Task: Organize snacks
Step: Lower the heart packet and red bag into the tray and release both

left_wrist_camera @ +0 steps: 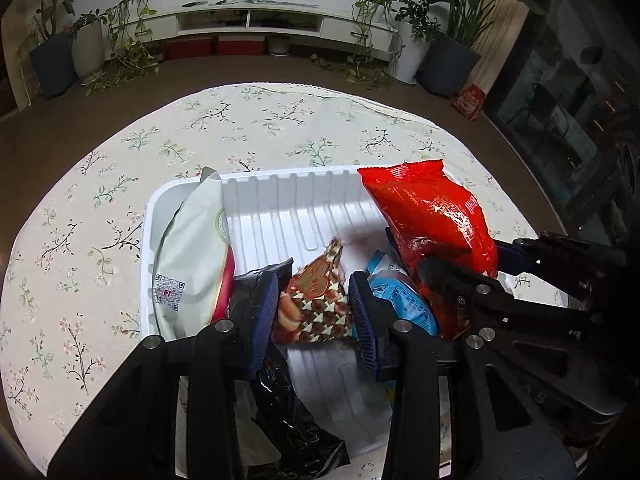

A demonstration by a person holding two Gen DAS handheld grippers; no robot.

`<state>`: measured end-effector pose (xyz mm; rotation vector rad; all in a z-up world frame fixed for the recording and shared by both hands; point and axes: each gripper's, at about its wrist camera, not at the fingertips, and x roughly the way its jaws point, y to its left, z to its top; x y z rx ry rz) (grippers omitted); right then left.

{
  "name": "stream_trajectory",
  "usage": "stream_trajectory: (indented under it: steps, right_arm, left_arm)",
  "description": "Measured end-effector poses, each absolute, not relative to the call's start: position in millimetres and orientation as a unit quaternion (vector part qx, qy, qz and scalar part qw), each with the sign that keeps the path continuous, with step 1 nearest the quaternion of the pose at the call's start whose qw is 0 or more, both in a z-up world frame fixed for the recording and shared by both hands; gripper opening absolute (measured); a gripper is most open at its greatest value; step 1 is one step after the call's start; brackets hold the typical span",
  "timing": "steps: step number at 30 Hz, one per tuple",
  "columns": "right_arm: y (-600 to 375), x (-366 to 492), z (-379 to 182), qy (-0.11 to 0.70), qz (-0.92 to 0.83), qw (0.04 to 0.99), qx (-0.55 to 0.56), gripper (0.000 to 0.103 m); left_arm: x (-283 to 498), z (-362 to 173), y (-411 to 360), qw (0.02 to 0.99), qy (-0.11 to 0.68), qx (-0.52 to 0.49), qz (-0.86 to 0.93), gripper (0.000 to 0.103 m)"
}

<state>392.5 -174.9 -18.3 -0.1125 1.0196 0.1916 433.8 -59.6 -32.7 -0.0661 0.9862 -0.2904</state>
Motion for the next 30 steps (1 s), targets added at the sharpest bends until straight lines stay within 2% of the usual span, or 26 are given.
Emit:
stream_trajectory:
  steps: [3, 8, 10, 12, 14, 16, 19, 21, 23, 30]
  right_arm:
    - [-178.9, 395.5, -20.2, 0.49, 0.089, 0.865, -0.049, 0.04]
    - [-181.7, 394.3, -21.7, 0.49, 0.087, 0.866, -0.051, 0.044]
    - [-182.5, 392.2, -21.1, 0.491, 0.084, 0.866, -0.053, 0.048]
    - [-185.2, 390.7, -19.8, 0.489, 0.079, 0.867, -0.05, 0.052]
    - [-189.7, 389.5, -18.3, 0.489, 0.075, 0.868, -0.044, 0.06]
    - [-194.0, 386.7, -15.3, 0.485, 0.073, 0.871, -0.038, 0.064]
    - [-199.5, 379.9, -9.2, 0.48, 0.074, 0.874, -0.024, 0.068]
    - [-204.4, 372.6, -3.8, 0.477, 0.073, 0.876, -0.01, 0.071]
    - [-208.9, 363.0, 2.3, 0.472, 0.077, 0.878, -0.002, 0.071]
    - [-236.1, 307.4, 27.2, 0.428, 0.085, 0.898, 0.053, 0.082]
  left_arm:
    - [430.1, -26.3, -54.3, 0.873, 0.466, -0.035, -0.137, 0.042]
    - [428.5, -24.3, -53.3, 0.875, 0.464, -0.038, -0.137, 0.042]
    - [425.6, -21.3, -50.9, 0.878, 0.459, -0.042, -0.131, 0.051]
    - [422.8, -18.0, -46.8, 0.881, 0.454, -0.049, -0.128, 0.064]
    - [419.5, -14.2, -44.3, 0.882, 0.45, -0.053, -0.127, 0.067]
    - [414.2, -8.7, -41.4, 0.885, 0.445, -0.055, -0.127, 0.075]
    - [403.3, 2.0, -38.3, 0.888, 0.437, -0.057, -0.13, 0.078]
    - [392.9, 11.4, -36.3, 0.891, 0.43, -0.057, -0.131, 0.094]
    - [380.3, 21.4, -33.2, 0.898, 0.419, -0.056, -0.126, 0.101]
    - [314.8, 48.3, -23.6, 0.925, 0.354, -0.015, -0.14, 0.102]
